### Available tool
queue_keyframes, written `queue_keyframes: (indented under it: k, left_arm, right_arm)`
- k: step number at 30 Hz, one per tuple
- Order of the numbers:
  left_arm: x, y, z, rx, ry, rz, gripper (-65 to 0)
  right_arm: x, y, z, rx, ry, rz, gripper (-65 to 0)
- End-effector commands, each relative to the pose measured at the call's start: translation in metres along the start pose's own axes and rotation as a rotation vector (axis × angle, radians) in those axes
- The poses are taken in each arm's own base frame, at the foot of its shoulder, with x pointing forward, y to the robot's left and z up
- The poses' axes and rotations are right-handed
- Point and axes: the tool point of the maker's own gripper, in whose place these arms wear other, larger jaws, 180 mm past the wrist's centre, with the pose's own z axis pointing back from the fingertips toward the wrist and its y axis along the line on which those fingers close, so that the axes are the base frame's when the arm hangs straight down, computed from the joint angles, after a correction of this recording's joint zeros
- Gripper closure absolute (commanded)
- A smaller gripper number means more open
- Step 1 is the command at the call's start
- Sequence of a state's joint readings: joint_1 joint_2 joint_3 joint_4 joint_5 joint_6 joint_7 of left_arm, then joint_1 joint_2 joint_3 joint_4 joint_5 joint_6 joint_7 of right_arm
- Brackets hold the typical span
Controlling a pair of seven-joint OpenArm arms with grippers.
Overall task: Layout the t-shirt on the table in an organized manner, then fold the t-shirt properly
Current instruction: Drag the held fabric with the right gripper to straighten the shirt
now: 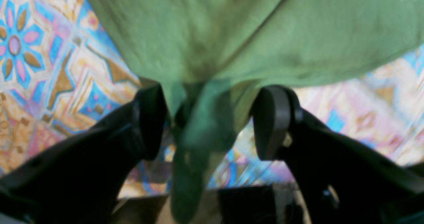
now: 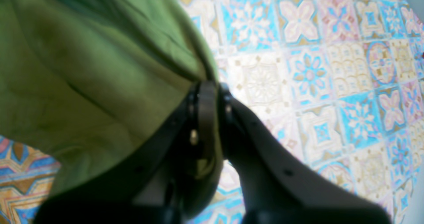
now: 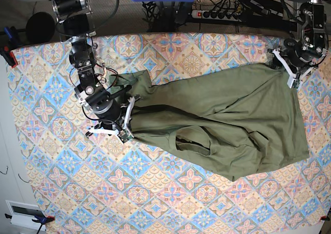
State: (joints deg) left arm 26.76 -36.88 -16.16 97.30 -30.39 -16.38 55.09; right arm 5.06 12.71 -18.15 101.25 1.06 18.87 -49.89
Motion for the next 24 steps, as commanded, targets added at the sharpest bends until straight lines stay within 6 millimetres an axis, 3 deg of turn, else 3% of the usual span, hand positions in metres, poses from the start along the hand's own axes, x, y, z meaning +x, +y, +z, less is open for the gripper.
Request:
queue_keyframes:
  k: [1,6,11,14,18,24]
  left_arm:
    - [0.014,0.013,0.007,0.036,-0.051,0.021,-40.1]
    - [0.028,0.019,0.009,0.059,-0.118,0.105,-40.1]
    - [0.029,0.019,0.008,0.057,-0.121,0.106,-40.1]
    - [0.029,0.021,0.009,0.061,-0.120,0.101,-40.1]
    - [0.026,0.022,0.010,0.063,-0.111,0.095,-40.1]
    - [0.020,0.018,0.010,0.049,-0.091,0.084,-40.1]
  right_arm:
    - [0.015,-0.016,0.004,-0.027,-0.051,-0.022,-1.0]
    - [0.030,-0.071,0.003,-0.052,-0.127,-0.235,-0.9]
    - [0.025,-0.132,-0.004,-0.089,-0.134,-0.393,-0.9]
    - [0.008,-0.167,-0.009,-0.137,-0.094,-0.465,-0.9]
    - [-0.021,-0.192,-0.014,-0.172,-0.050,-0.591,-0.8]
    - [-0.039,-0.197,-0.014,-0.185,-0.028,-0.642,-0.8]
